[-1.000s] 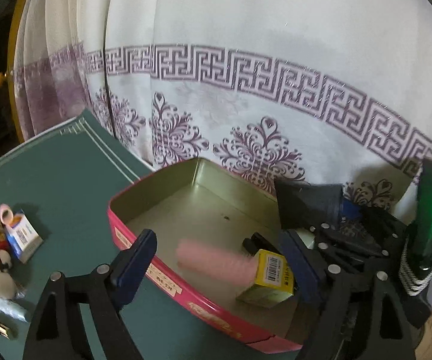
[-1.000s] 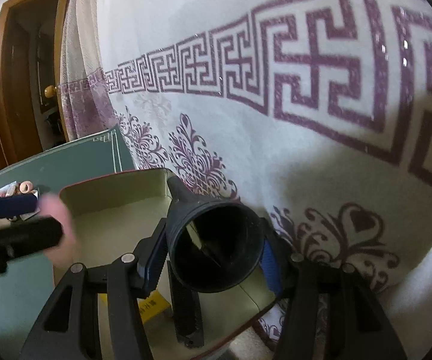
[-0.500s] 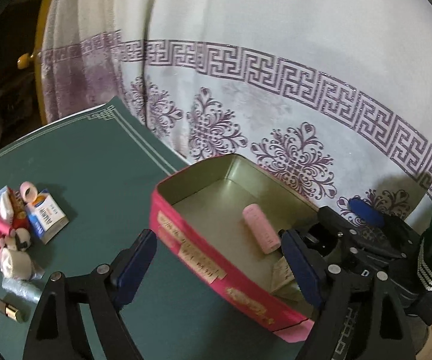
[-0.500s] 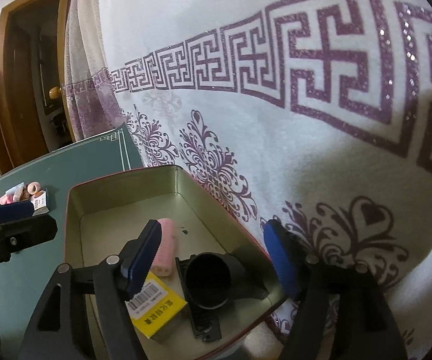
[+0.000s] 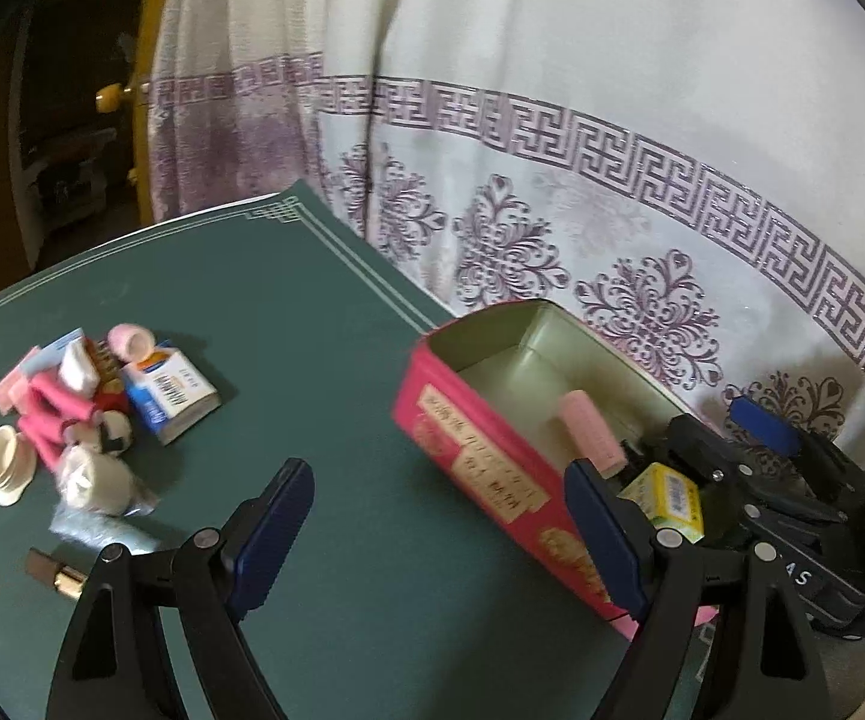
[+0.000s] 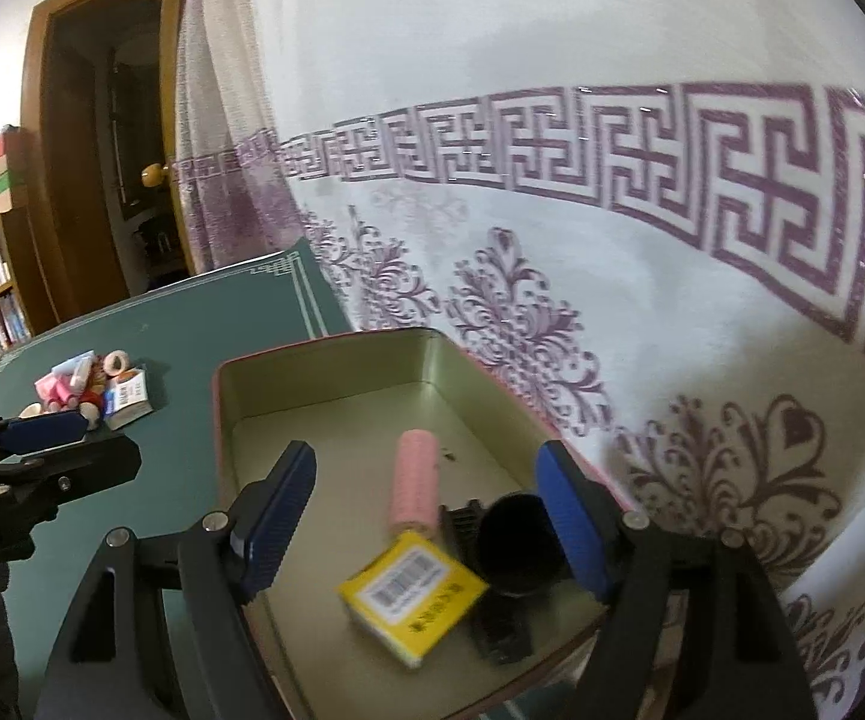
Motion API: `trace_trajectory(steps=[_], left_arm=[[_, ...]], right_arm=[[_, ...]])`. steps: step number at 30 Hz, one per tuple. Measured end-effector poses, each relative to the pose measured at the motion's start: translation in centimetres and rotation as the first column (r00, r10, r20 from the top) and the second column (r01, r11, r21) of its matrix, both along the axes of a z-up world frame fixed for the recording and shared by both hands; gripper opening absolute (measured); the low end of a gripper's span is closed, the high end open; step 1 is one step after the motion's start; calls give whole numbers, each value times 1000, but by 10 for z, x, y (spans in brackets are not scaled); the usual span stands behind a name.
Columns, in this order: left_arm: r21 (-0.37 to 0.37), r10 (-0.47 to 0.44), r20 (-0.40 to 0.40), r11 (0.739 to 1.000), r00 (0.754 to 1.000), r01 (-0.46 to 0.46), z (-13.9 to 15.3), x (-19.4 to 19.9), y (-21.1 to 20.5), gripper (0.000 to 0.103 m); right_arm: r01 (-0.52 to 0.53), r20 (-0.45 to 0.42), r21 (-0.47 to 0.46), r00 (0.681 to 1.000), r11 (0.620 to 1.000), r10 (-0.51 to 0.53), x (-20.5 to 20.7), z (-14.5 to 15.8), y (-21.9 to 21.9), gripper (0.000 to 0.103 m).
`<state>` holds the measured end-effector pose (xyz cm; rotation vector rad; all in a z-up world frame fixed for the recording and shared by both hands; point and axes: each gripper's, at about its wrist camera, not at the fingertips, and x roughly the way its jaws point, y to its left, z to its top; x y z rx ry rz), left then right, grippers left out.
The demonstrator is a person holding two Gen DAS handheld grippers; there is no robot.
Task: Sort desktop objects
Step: 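Return both tools to the pile and grasp the brown bottle with the left tool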
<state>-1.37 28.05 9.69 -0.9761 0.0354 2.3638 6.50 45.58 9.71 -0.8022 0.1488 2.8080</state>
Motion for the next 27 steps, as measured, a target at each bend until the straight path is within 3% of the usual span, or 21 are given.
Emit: trace_trajectory(steps=[10,20,27], left_arm=[[-7,153,18,988,988,-153,-11,-7,-68,87],[-39,332,15,943,943,-332,-26,-13,-147,87],[-85,385,1,920,923,-383,-41,-15,-188,87]], right_arm=[[-110,4,0,994,994,110,-9,0,-46,80],[-244,29,-25,969,969,245,-22,-6,-103,80],[-339,77,-70,936,938,344,-31,-21,-140,80]])
